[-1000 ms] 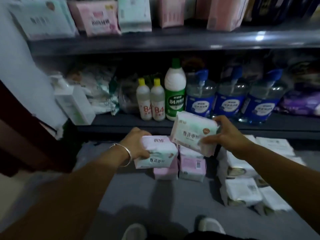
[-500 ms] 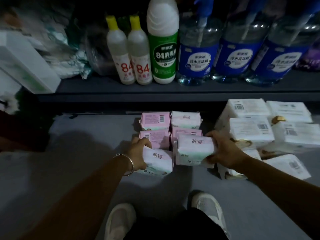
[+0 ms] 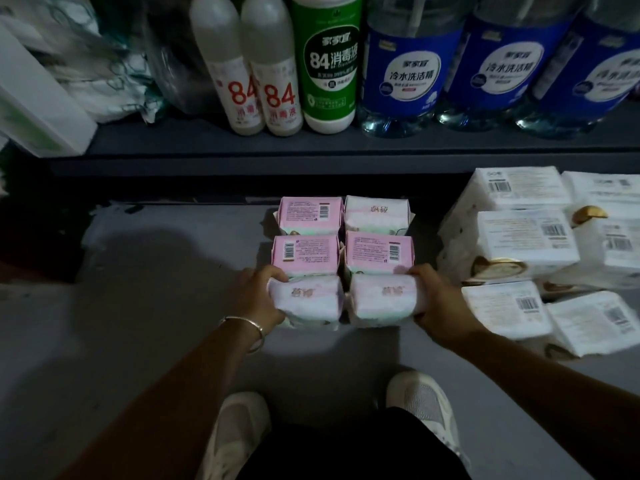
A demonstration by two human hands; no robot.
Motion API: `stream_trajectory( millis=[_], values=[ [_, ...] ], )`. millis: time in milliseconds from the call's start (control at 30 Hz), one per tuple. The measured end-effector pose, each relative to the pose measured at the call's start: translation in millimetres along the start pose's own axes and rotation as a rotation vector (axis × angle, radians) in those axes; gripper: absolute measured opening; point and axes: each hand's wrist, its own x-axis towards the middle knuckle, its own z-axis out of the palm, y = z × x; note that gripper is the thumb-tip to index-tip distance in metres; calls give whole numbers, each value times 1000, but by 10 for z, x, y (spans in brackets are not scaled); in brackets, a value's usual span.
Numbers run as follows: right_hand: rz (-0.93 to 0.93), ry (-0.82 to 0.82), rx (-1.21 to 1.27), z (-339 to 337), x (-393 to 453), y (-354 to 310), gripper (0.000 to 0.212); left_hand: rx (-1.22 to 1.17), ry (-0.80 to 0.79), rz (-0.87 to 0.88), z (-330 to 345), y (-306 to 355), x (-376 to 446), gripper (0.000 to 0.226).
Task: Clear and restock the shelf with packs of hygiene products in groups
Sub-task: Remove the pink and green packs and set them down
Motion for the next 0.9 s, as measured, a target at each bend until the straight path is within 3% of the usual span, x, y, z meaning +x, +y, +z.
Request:
stream_trajectory(
  millis=[133,300,400,533,900],
  values=[
    [115,4,-155,259,102,-50,74,72,-40,27,112,131,20,48],
    [224,-112,-368,148,96,-159,91,192,-195,11,-95,198,32,66],
    [196,-95,-375,-110,113,-345,75,265,-222,68,-375,429,118,63],
    [55,67,-380,-683,146,-848,51,154,-151,228,-942,1029,194,50],
    [-293,470,-248,-2778,-25,-2549,34,28,114,664,-2709,2923,-90,18]
  ],
)
